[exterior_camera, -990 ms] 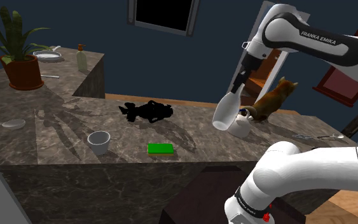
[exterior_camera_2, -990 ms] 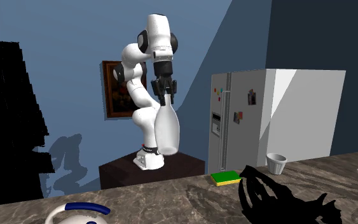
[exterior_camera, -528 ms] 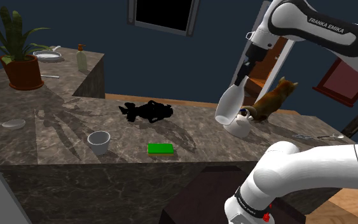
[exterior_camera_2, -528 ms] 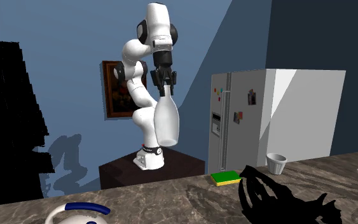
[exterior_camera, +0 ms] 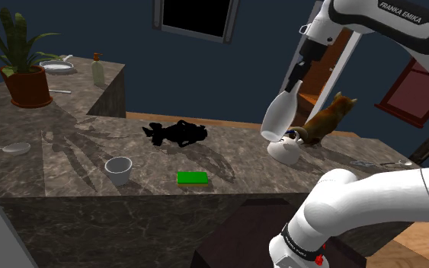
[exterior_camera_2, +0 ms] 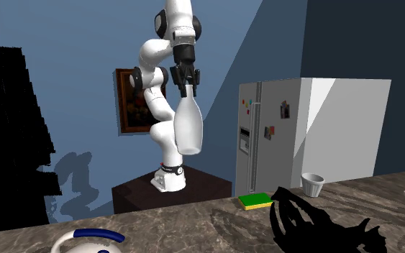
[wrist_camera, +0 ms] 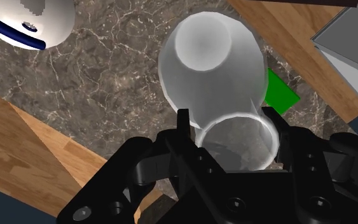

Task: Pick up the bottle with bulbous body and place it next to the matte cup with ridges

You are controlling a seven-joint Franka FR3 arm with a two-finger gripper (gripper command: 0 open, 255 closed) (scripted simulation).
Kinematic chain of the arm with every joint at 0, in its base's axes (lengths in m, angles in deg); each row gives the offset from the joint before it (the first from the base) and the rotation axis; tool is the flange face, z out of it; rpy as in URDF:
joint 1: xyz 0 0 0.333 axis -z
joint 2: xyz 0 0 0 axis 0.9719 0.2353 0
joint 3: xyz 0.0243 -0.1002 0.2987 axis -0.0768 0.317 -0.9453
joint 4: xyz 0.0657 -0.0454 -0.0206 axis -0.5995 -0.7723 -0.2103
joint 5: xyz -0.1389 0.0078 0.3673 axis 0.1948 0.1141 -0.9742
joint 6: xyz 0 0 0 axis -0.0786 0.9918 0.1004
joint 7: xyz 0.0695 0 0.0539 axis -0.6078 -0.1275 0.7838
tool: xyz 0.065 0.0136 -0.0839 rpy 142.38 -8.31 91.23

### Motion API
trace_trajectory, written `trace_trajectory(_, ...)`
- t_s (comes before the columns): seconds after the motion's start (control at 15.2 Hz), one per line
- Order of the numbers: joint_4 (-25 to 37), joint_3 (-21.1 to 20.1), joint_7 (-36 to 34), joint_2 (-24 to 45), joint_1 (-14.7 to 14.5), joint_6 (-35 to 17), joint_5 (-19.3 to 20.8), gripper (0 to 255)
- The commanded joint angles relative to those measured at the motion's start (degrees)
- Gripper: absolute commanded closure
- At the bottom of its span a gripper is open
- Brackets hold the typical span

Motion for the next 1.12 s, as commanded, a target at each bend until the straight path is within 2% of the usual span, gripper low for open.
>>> trace_trajectory(0.0, 2.5, 0.0, 0.2, 1.0, -0.2, 1.5, -0.2, 255)
trace_trajectory(0.53, 11.1, -0.2, 0.6, 4.4, -0.8, 6.7, -0.9, 255)
trace_trajectory(1.06, 9.0, -5.3, -7.1, 11.0, -3.2, -1.3, -4.7, 255)
